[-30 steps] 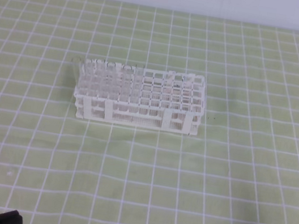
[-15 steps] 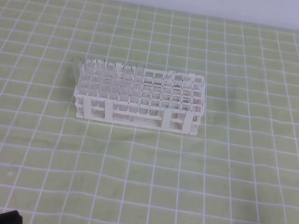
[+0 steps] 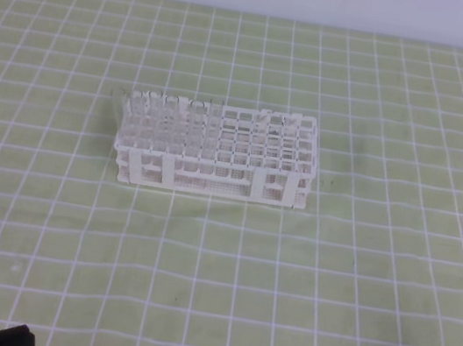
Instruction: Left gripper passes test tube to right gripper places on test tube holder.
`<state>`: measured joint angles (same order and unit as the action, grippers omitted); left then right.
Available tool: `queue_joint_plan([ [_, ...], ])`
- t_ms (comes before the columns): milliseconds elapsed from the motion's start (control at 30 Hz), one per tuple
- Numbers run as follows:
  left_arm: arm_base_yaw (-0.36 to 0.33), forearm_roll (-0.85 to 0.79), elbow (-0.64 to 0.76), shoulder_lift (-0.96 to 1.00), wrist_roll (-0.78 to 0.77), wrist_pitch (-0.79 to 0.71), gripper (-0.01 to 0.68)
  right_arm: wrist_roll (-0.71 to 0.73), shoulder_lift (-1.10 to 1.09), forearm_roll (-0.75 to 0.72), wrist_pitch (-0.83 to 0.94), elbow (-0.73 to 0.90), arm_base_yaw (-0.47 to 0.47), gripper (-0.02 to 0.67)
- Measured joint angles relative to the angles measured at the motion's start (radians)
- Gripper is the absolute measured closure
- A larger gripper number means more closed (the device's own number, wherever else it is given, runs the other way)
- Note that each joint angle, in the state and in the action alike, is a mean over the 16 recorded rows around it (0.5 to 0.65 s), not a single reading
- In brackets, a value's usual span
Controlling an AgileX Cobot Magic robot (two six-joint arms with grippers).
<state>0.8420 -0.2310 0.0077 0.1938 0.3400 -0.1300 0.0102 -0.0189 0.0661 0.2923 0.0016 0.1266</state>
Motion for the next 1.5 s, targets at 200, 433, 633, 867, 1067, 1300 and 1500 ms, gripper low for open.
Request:
queue_joint_plan([
  [200,0.000,0.000,0.000,0.000,0.000,-0.002,0.676,0.000,0.000,0.000,-0.001,0.000,0.000,0.664],
  [433,-0.001,-0.002,-0.002,-0.001,-0.001,0.000,0.676,0.000,0.000,0.001,-0.001,0.000,0.000,0.664],
  [633,-0.065,-0.034,-0.003,-0.001,-0.009,0.046,0.676,-0.001,0.000,0.001,-0.001,0.000,0.000,0.664],
  [867,-0.281,-0.051,-0.003,-0.010,0.033,0.137,0.676,-0.001,0.001,0.001,-0.003,0.000,0.000,0.664],
  [1067,-0.506,-0.046,-0.002,-0.065,0.088,0.185,0.676,-0.001,0.001,0.001,-0.004,0.000,0.000,0.664],
  [1300,-0.648,-0.035,-0.001,-0.152,0.135,0.145,0.675,-0.001,0.001,0.001,-0.005,0.000,0.000,0.664],
  [1500,-0.667,-0.034,-0.005,-0.196,0.140,0.084,0.676,-0.001,0.001,0.001,-0.005,0.000,0.000,0.664],
])
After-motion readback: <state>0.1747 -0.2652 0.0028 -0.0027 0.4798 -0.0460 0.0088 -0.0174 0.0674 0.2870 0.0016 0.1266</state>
